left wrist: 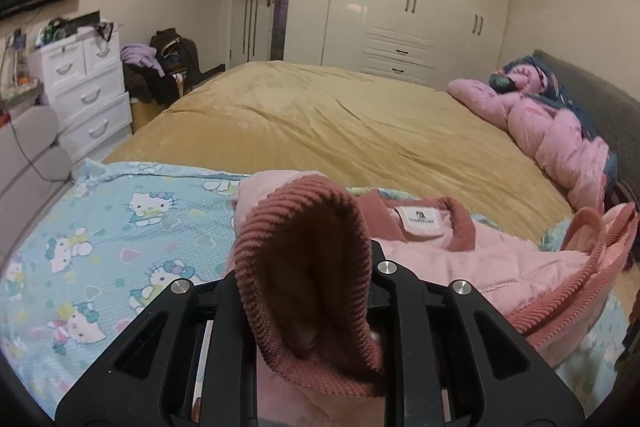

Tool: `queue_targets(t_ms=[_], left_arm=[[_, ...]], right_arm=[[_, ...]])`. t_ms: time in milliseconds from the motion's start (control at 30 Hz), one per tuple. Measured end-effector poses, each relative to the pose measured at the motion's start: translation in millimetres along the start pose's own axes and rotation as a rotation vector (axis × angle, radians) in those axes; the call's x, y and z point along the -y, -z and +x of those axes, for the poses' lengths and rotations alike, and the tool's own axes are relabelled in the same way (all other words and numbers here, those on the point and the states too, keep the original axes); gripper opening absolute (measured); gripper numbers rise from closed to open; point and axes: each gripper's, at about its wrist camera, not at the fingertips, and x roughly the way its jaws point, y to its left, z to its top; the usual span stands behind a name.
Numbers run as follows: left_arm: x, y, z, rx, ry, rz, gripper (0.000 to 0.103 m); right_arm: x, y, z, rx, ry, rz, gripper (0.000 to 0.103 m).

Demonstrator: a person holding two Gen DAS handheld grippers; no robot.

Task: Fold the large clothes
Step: 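Hold the jacket raised with the left gripper while the right gripper opens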

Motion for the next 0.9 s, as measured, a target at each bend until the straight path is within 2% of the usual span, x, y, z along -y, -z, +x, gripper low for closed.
queue_targets(t_ms=[167, 367, 567, 733, 833, 900], left_arm=[[-3.5, 2.4, 19.1, 0.036, 0.005, -0.066, 0.016], [0.3, 14.4, 34.4, 0.060, -0.002, -0.061, 0.019], [1.4, 25.0, 64.3, 0.023, -0.005, -0.022, 0.022], [-3.7, 33.9, 86.9, -0.014, -0.001, -0.038, 0.022], [-4.6, 38.3, 97.7, -0.034, 0.001, -0.046, 0.022], [-6.7, 40.3, 102.4, -0.040, 0.004, -0.061, 0.022]], right_arm=[[9.0, -4.7, 26.1, -0.011, 0.046, -0.003, 0.015], [20.7, 0.0, 59.9, -0.061, 0.102, -0.002, 0.015], [39.2, 9.1, 96.8, -0.117, 0.142, 0.051, 0.016], [47.3, 17.2, 120.7, -0.147, 0.166, 0.097, 0.016], [57.4, 17.9, 126.6, -0.166, 0.130, 0.186, 0.020], [68.5, 16.5, 122.2, -0.160, 0.035, 0.305, 0.035]])
